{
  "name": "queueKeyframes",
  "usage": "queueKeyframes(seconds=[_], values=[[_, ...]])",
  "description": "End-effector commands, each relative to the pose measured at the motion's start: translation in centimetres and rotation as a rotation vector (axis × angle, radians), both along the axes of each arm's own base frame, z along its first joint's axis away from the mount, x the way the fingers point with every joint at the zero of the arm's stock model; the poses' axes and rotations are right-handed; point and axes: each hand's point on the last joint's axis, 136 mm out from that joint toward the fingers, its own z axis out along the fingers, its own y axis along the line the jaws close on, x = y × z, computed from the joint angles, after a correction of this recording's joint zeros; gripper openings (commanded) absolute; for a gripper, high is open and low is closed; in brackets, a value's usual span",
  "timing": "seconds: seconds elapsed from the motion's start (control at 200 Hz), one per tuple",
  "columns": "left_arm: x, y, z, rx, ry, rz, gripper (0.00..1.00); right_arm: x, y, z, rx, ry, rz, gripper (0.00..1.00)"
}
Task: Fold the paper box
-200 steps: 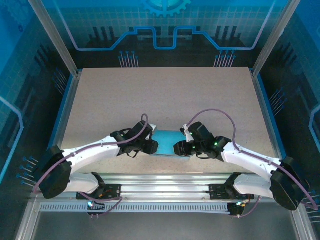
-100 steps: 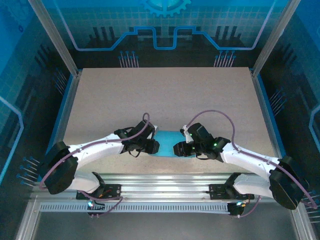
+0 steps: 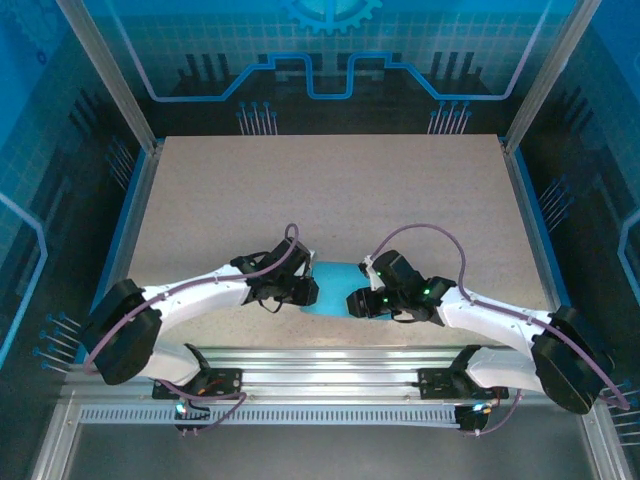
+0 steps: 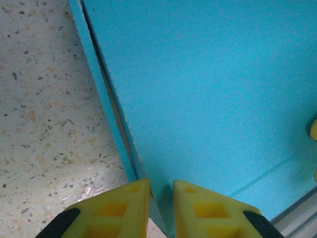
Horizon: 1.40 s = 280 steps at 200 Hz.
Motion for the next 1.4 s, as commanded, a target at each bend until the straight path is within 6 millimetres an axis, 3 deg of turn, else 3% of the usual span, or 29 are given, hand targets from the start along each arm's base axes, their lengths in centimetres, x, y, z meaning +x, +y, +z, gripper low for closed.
queueKeyframes(seconds=[0.0, 0.19, 0.47, 0.715, 0.786, 0.906, 1.146, 1.396], values=[[-0.3, -0.3, -0.7, -0.017, 0.043, 0.009, 0.20, -0.2, 0.3, -0.6, -0.004, 0.003, 0.005, 0.40], [-0.8, -0.2, -1.8, -0.007, 0.078, 0.009, 0.18, 0.0, 0.1, -0.9, -0.019, -0.001, -0.007, 0.40], [-0.9, -0.5, -1.5, -0.019, 0.088, 0.008, 0.18, 0.4, 0.0, -0.7, -0.031, -0.018, -0.018, 0.38], [-1.0, 1.0, -1.1, 0.054, 0.078, 0.019, 0.35, 0.5, -0.3, -0.3, -0.027, -0.038, -0.031, 0.39], [-1.1, 0.6, -1.0, 0.039, 0.084, 0.011, 0.36, 0.5, -0.4, -0.3, -0.027, -0.039, -0.031, 0.39], [-1.4, -0.4, -0.9, -0.013, 0.114, -0.005, 0.29, 0.5, -0.2, -0.3, -0.023, -0.037, -0.029, 0.39], [-1.9, -1.1, -1.0, -0.042, 0.157, -0.013, 0.26, 0.5, -0.1, -0.2, -0.011, -0.037, -0.032, 0.39], [-1.4, -2.2, -0.3, -0.112, 0.161, 0.008, 0.12, 0.5, 0.1, -0.2, -0.004, -0.033, -0.027, 0.39]])
